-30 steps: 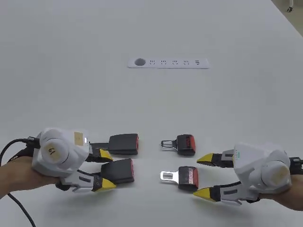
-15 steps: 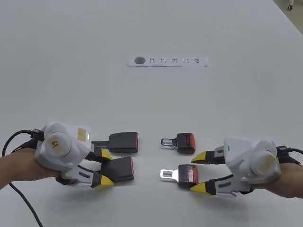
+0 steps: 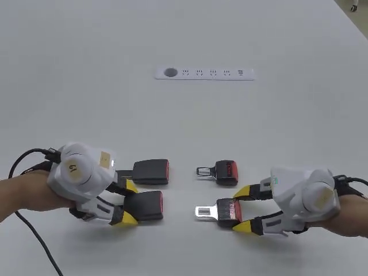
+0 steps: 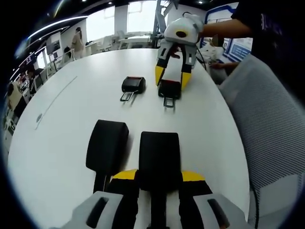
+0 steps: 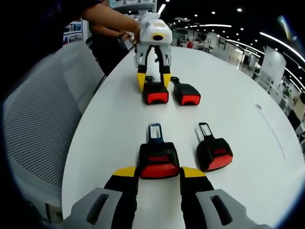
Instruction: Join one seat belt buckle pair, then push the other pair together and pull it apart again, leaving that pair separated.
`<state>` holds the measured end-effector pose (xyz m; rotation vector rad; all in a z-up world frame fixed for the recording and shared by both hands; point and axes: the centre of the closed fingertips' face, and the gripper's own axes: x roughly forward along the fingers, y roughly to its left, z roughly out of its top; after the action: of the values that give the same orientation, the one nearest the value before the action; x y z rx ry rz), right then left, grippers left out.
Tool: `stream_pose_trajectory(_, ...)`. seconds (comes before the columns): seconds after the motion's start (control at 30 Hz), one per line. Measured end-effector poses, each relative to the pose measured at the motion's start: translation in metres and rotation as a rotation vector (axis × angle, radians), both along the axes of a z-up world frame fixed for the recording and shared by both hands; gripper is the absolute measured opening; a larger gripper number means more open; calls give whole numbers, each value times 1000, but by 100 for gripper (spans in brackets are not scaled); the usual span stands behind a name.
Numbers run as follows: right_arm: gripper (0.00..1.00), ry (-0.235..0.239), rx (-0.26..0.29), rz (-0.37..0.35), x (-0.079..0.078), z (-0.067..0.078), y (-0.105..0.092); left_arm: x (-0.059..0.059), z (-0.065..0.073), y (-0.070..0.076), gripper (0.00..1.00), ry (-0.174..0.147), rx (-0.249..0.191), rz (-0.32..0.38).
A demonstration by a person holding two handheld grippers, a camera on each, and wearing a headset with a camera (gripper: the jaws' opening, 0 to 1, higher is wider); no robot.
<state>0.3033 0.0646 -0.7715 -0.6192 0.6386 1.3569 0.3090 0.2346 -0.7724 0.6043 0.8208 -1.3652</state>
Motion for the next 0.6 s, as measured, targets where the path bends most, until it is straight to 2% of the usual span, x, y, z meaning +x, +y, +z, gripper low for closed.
stream_pose_trajectory(0.47, 35, -11, 10, 24, 1, 3, 4, -1, -1, 1, 32, 10, 30, -66)
stream_pose_trajectory(0.6, 32, -10, 2, 32, 0, 2, 6, 0, -2, 2, 32, 10, 34, -75)
